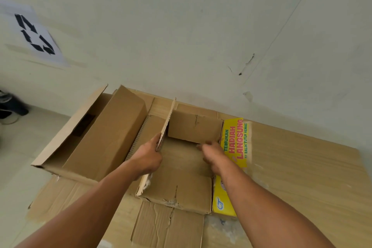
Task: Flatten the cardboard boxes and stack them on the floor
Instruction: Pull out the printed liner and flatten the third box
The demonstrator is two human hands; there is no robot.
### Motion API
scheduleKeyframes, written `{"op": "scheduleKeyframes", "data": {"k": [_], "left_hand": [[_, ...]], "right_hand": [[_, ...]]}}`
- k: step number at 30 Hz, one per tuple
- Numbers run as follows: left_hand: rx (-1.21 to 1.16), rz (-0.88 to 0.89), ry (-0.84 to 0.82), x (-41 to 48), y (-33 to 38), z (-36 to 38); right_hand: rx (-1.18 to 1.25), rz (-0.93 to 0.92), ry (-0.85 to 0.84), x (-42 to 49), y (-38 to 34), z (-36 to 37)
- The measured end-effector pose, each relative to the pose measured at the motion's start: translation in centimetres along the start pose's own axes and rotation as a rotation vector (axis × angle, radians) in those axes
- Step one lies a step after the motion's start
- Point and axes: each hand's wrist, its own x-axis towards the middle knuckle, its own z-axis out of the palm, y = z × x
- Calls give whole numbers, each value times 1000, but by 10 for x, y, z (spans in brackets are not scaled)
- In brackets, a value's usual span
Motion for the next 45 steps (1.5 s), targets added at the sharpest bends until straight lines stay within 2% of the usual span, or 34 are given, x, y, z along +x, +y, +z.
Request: {"op": "scheduleKeyframes", "data": {"k": [3, 6, 12, 17, 20, 22, 24, 28, 31, 33, 35, 37, 40, 42, 45], "left_hand": [[0, 0, 2, 1, -1, 2], [-7, 14, 6, 0, 0, 3], [27, 7, -12, -3, 0, 1], [-78, -7, -89, -6, 5, -1], [-69, -19, -99, -5, 5, -2], [-41, -20, -108, -4, 5, -2], [-32, -15, -116, -5, 7, -4], [-34, 3, -141, -7, 10, -9], [-60, 17, -143, -8, 11, -11], [-92, 20, -142, -10, 10, -12], [-124, 19, -136, -10, 10, -13], [-159, 35, -129, -13, 10, -15], [-206, 69, -89, -12, 6, -16], [-224, 63, -71, -7, 1, -15], [-196, 41, -53, -3, -3, -12]], "right_hand": [[438, 149, -11, 9, -3, 7], [655, 162, 30, 6, -14, 4], [867, 163, 30, -10, -40, -6], [1115, 40, -43, -18, -72, -27], [1133, -84, -128, -22, -82, -46], [1020, -163, -159, -23, -81, -53], [758, -209, -174, -29, -73, -52], [-166, -294, -165, -47, -39, -32], [-807, -209, -321, -56, -12, -4], [-1146, -148, -374, -62, 5, 10], [-1253, -98, -383, -69, 18, 16], [-1253, -82, -332, -76, 23, 16], [-1236, -189, -186, -89, 16, 3], [-1148, -251, -141, -100, 12, -9], [-972, -246, -186, -119, 13, -22]]}}
